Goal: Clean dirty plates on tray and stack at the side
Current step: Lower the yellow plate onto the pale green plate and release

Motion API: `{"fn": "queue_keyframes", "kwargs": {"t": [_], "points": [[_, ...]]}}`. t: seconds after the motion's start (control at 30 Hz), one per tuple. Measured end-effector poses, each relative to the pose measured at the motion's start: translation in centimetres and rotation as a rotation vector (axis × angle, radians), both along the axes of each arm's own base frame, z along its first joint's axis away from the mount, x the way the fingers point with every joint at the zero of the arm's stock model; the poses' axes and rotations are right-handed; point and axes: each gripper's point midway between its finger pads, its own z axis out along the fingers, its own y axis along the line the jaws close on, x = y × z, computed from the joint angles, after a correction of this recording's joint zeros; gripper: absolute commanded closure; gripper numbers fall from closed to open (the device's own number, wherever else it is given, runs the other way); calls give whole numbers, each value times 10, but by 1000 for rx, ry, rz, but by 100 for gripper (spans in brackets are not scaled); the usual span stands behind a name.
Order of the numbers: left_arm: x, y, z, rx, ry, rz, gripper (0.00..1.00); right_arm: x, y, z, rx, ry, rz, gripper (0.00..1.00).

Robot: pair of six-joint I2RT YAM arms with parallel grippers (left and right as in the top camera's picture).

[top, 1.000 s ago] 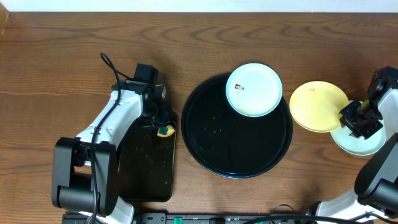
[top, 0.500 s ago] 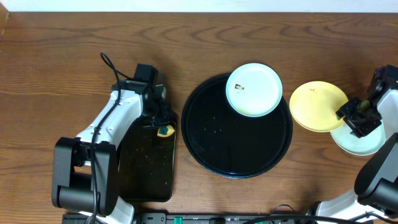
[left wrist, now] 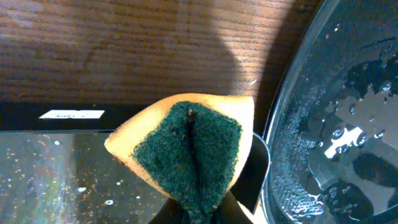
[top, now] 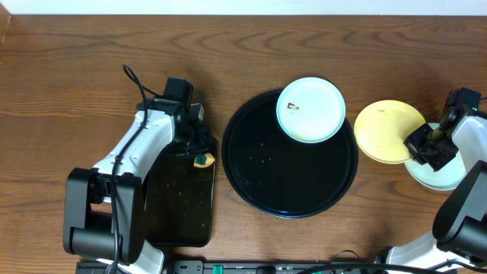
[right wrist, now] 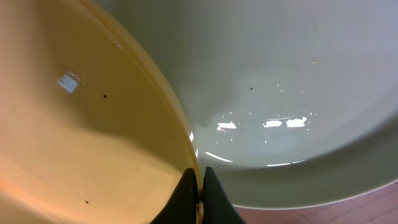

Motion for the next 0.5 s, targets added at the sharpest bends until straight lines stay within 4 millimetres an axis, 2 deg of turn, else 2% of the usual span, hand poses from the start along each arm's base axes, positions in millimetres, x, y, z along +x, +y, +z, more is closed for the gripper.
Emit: {"fn": "queue_keyframes", "kwargs": {"t": [0.27, 0.5], "points": [[0, 0, 0, 0, 0, 0, 93, 0, -1, 0, -8, 1, 1, 99], [0, 0, 0, 0, 0, -2, 93, -15, -12, 7, -74, 74, -10, 98]]}}
